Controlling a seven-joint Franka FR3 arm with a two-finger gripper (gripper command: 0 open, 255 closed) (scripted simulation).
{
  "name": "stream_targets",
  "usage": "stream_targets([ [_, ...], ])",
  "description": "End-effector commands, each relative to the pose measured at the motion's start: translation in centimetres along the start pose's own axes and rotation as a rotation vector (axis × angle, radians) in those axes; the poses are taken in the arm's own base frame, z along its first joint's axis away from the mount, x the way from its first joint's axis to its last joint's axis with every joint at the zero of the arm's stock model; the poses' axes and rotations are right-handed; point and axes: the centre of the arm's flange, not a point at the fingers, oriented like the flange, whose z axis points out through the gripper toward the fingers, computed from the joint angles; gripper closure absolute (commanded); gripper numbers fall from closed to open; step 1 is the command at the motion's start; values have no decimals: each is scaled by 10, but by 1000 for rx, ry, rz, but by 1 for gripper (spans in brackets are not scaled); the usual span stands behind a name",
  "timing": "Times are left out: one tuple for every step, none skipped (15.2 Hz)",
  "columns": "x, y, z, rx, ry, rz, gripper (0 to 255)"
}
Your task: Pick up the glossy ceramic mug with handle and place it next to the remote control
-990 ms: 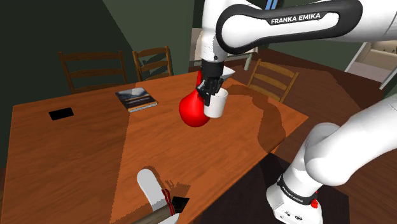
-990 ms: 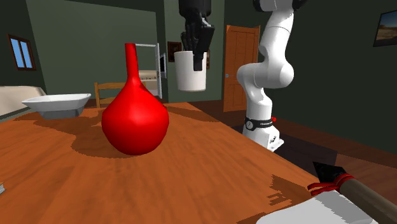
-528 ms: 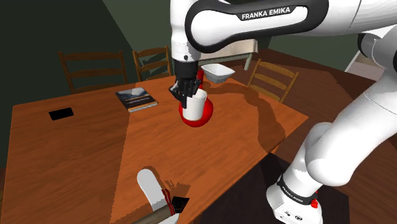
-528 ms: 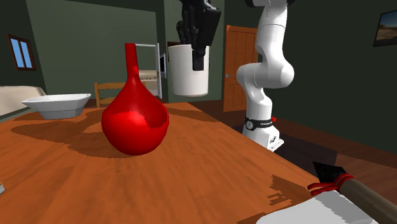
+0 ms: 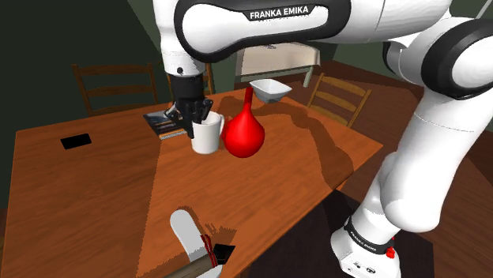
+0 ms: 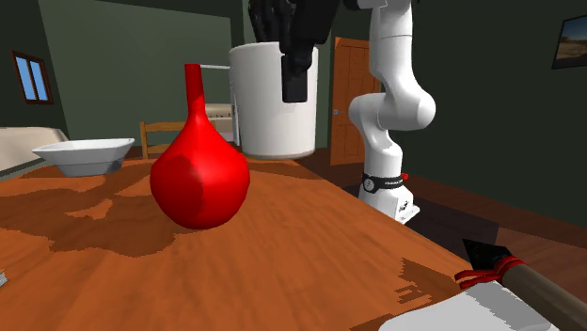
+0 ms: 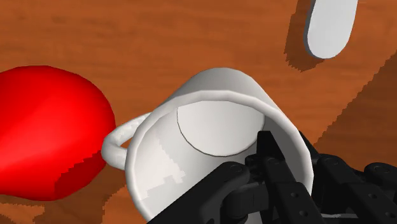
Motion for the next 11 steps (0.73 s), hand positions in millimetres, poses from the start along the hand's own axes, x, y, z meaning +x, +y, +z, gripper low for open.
stream_targets([
  [9, -22, -2, 1, 0, 2, 255],
  [15, -34, -3, 1, 0, 2, 255],
  [21, -46, -4, 1, 0, 2, 255],
  [27, -58, -5, 1, 0, 2, 255],
  [33, -69, -5, 1, 0, 2, 255],
  [39, -81, -6, 1, 0, 2, 255],
  [45, -93, -7, 1, 0, 2, 255],
  [51, -105, -8, 1, 0, 2, 255],
  [57, -116, -9, 1, 0, 2, 255],
  [63, -128, -10, 1, 0, 2, 255],
  [69, -140, -11, 1, 0, 2, 255],
])
